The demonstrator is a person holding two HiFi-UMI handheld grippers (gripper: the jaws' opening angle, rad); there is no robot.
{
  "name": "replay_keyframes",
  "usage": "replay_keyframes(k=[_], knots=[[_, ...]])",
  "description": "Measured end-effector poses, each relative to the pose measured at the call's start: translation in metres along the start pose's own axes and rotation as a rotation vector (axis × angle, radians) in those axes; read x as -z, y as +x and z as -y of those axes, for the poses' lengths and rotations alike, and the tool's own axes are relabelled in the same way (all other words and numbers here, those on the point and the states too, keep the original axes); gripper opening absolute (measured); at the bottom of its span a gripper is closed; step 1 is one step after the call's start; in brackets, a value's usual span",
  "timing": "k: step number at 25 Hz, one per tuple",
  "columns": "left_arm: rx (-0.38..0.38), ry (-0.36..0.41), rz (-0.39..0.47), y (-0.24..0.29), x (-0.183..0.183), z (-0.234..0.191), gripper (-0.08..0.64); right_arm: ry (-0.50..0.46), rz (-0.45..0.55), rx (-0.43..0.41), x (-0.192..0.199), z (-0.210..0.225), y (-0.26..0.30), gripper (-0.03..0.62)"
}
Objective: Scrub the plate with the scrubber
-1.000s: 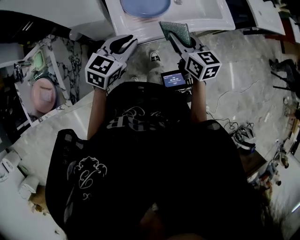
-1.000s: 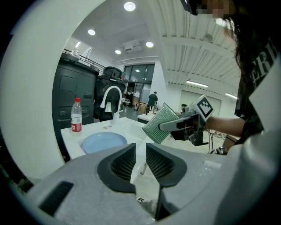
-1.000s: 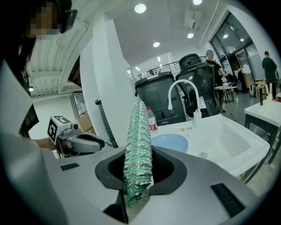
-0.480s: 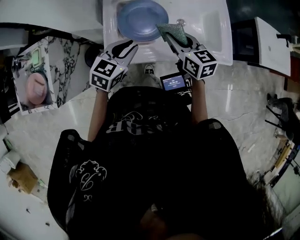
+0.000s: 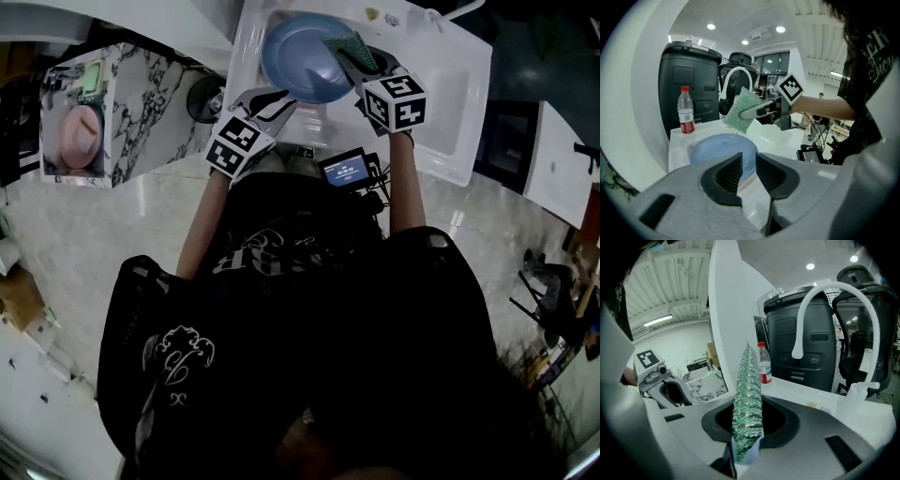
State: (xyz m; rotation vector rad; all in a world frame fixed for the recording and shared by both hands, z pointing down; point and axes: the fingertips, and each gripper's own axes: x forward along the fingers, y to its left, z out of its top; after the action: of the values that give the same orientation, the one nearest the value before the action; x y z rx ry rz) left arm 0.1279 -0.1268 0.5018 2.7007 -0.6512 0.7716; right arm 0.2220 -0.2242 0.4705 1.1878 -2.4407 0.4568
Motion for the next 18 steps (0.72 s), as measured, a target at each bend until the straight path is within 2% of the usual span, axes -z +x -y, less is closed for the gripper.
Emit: replay_keyframes(k=[7,14,18], knots=[[0.066,0.066,-0.099,0.025,0.022,0.005,0.083,-0.028,-0.078,0.011,0.006,0.017,0.058,0.091],[0.136,0.236,-0.245,0.054,0.057,-0.005,0.083,-0.025,-0.189,0.056,0.025,0.031,0.101,0.091],[0.164,0.272,-0.313,0.062,0.076,-0.012,0.110,-0.027,-0.235,0.115,0.032,0.046,0.117,0.091]])
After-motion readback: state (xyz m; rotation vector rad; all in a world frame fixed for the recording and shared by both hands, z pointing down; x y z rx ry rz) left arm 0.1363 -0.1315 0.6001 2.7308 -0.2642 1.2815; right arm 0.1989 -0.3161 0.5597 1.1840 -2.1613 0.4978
